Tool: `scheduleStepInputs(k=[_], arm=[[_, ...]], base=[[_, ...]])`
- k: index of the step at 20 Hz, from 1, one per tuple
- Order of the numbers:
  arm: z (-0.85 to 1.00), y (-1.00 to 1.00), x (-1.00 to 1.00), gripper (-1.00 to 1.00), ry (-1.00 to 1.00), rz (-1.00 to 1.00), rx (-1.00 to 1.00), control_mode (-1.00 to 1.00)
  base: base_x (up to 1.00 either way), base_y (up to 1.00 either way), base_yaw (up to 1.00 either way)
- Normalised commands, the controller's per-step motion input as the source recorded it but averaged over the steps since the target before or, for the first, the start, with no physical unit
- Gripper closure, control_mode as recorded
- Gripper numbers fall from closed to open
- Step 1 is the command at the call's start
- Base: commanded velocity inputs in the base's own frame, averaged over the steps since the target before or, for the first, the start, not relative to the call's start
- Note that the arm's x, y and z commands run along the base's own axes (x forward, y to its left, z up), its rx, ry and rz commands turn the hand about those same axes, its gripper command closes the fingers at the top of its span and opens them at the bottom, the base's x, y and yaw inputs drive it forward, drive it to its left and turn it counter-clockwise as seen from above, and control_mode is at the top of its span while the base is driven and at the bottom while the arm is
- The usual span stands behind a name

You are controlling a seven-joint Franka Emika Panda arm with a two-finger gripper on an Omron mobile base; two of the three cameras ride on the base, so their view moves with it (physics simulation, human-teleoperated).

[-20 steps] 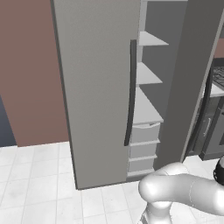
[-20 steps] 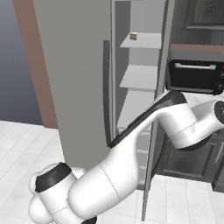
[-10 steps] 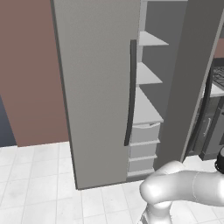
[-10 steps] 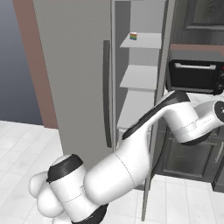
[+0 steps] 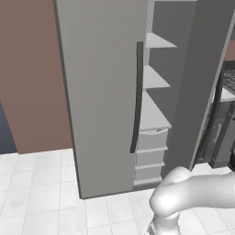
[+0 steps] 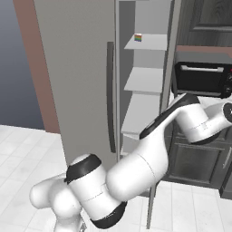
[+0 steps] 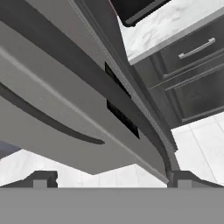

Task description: Pick up the frozen steak from the freezer, place it on any shelf in the fridge, and close the fridge and freezer doors when done.

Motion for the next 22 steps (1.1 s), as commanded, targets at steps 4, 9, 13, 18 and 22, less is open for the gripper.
scheduleStepInputs(k=[4,9,13,18,22], arm=[[-0.19,-0.17,0.55,-1.00,0.00,0.00,0.00,-1.00],[-0.21,-0.20,0.45,-1.00,-0.05,0.00,0.00,-1.00],[-0.19,-0.01,0.38,-1.00,-0.08,0.00,0.00,-1.00],[-0.16,0.00,0.45,-1.00,-0.10,0.00,0.00,-1.00],[-0.02,0.03,0.33,-1.00,-0.03,0.00,0.01,-1.00]], base=[[0.00,0.00,0.00],[0.00,0.00,0.00],[0.00,0.00,0.00],[0.00,0.00,0.00],[0.00,0.00,0.00]])
